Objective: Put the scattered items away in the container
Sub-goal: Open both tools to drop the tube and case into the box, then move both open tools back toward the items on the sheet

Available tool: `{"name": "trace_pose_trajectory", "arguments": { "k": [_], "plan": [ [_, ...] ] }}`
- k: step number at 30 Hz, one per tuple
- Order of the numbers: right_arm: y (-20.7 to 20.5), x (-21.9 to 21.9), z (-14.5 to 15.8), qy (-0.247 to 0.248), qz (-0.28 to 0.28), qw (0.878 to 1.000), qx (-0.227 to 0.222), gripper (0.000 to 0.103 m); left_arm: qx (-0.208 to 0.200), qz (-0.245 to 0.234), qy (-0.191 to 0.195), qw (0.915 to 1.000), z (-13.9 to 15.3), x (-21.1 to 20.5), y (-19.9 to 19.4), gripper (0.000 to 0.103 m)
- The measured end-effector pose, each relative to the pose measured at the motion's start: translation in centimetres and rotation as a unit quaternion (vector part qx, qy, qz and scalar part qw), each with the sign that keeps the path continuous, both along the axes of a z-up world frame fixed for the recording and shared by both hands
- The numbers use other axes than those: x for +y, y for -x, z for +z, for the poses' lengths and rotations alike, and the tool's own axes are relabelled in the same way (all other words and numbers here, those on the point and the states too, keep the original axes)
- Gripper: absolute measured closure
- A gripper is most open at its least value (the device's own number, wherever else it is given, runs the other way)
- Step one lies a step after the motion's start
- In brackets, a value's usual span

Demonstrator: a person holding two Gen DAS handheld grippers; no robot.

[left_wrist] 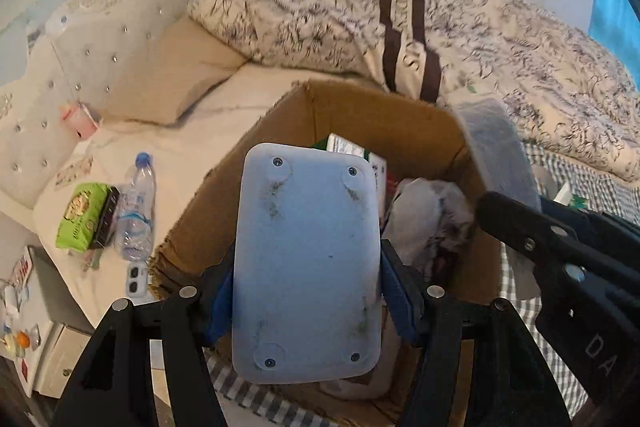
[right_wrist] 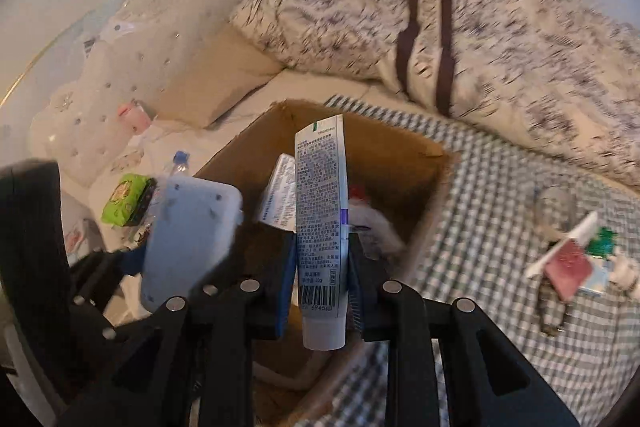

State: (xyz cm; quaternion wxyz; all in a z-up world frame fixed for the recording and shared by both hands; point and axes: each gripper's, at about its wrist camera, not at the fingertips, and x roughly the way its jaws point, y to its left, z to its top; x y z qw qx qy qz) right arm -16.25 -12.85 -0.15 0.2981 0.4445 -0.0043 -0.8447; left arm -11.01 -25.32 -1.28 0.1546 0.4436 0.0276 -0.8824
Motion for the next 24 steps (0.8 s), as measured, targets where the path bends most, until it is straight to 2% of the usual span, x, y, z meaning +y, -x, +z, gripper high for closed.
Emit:
{"name": "trace_pose_trajectory", "arguments": {
  "k": [1,2,3,4,5,6,8,15,19,24],
  "plan": [
    [0.4,-0.1,-0.4,0.004,-0.001,1.000,-0.009,0.057,-0.003,0.000,-0.002,1.0000,-0.4,-0.2,0.2,0.038],
    [0.8,0.0,-0.7,0.007,-0.008,1.000,-0.016,0.030,-0.005,0.002,-0.003,1.0000,-0.6,-0.5,0.4,0.037],
    [1.1,0.2,-0.7,0.012,-0.016,1.000,-0.017,0.022,-0.003,0.006,-0.001,1.0000,-0.8,-0.7,0.5,0.034],
    [1.2,0.5,-0.6,0.018,-0.024,0.999,-0.011,0.020,0.001,0.009,0.005,0.9999,-0.8,-0.8,0.6,0.029],
    [1.2,0.7,-0.5,0.024,-0.028,0.999,-0.006,0.020,0.004,0.012,0.014,0.9998,-0.6,-0.8,0.7,0.012],
    [1.3,1.0,-0.5,0.027,-0.030,0.999,-0.004,0.020,0.009,0.016,0.028,0.9994,-0.4,-0.7,0.7,0.002],
    [1.5,1.8,-0.3,0.032,-0.037,0.999,0.001,0.020,0.024,0.013,0.044,0.9987,0.2,-0.3,0.7,0.001],
    [0.7,5.5,1.5,0.022,-0.068,0.997,0.026,0.020,0.031,-0.006,0.040,0.9987,1.4,2.2,1.2,0.001],
    [-0.9,9.3,3.0,0.016,-0.089,0.995,0.047,0.020,0.037,-0.026,0.033,0.9984,2.1,5.4,0.8,0.002],
    [-3.2,15.6,4.0,0.003,-0.124,0.990,0.061,0.020,0.036,-0.063,0.017,0.9972,2.1,11.4,-0.1,0.001]
  ]
}}
